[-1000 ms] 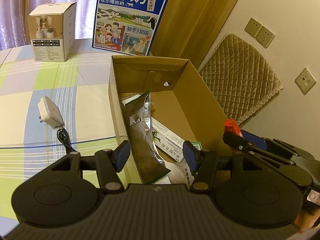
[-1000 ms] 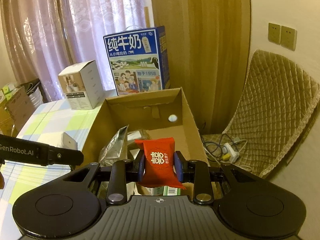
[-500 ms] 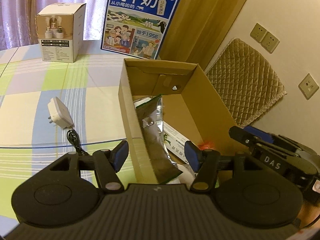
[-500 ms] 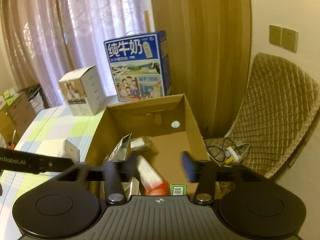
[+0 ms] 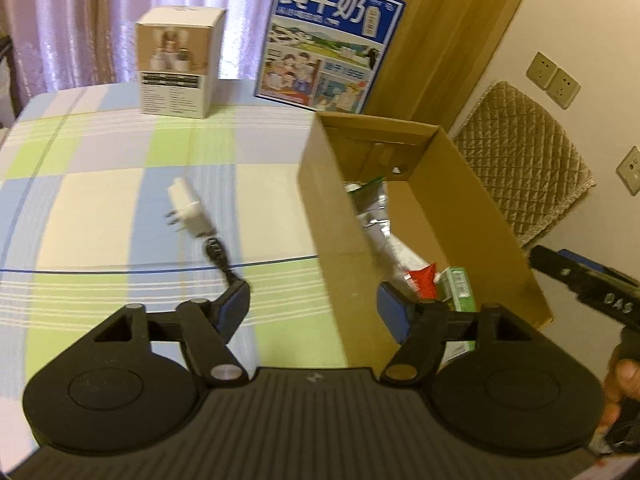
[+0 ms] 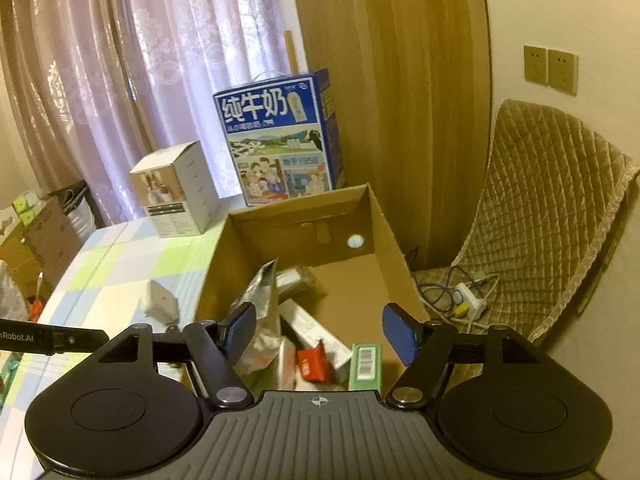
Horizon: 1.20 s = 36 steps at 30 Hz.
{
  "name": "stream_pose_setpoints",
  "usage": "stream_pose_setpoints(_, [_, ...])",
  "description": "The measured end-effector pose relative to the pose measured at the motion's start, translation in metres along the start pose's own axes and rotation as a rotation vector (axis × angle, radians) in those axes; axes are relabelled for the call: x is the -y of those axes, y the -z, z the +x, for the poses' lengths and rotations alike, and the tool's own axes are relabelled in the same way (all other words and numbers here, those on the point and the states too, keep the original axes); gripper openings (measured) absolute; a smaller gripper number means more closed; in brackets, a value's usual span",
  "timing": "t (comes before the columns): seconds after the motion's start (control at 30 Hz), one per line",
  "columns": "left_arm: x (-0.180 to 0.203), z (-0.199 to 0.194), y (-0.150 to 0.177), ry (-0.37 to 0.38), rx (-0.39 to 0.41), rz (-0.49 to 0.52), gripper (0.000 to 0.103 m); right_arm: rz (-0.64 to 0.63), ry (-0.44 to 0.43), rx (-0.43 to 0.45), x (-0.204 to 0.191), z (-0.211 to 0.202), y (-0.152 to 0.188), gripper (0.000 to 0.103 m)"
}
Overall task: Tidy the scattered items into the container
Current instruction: 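Withdraw both open tools from the box back over the table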
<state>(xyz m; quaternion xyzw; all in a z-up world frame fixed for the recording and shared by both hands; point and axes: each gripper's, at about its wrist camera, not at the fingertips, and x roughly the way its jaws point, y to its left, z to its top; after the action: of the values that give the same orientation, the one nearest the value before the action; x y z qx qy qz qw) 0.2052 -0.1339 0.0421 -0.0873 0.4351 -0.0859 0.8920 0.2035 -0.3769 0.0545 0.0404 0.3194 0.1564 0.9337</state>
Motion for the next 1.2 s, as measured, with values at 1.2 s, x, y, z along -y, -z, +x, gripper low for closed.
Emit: stream_pose_setpoints(1.2, [-0.172, -0.064, 0.082, -0.239, -0.051, 0.079, 0.097, -0.279, -0.231, -0.136, -0.197, 0.039, 0.058, 0.078])
